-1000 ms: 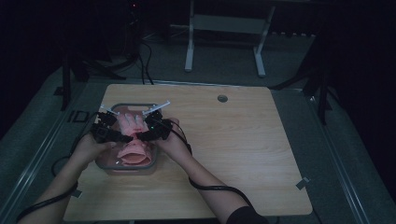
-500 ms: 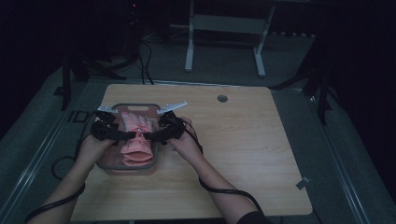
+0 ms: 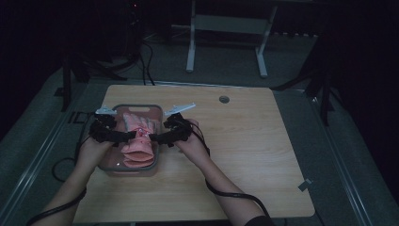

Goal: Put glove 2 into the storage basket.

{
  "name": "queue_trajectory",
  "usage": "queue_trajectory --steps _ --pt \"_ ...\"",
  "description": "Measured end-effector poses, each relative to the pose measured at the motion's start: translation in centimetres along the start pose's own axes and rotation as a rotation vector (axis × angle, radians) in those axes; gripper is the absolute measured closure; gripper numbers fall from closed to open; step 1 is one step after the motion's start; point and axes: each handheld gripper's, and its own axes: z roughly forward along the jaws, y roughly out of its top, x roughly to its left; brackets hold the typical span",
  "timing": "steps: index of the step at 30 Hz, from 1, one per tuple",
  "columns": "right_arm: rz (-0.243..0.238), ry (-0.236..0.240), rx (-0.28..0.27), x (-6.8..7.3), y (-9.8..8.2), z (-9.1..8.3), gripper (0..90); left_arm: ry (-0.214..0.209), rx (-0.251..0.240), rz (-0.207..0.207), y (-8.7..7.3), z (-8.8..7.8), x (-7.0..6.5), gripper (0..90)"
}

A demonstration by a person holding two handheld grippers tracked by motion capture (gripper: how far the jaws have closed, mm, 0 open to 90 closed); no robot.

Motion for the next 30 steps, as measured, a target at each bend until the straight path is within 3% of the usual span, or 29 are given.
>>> queue_trajectory --steps 8,12,20,26,30 --pt "0.008 0.005 -0.008 -0.1 -0.2 -0.6 17.2 0.028 -0.042 0.08 0.6 -1.1 -2.3 1.7" --pt "0.003 0.006 -0.009 -0.3 -0.5 -1.0 17.0 0.011 -0.062 0.116 1.2 -1.6 -3.8 1.7" --pt "0.0 -0.007 -0.01 -0.8 -1.1 -2.2 16.9 -0.099 -0.068 0.145 1.6 -1.5 -7.1 1.8" --pt "0.004 -0.015 0.004 -1.4 -2.4 -3.4 16.8 -0.169 -0.073 0.195 1.6 -1.2 -10.1 1.8" --pt "-0.019 -0.01 0.011 -1.7 -3.5 -4.2 16.3 -0.222 -0.075 0.227 1.4 -1.1 -12.2 1.8"
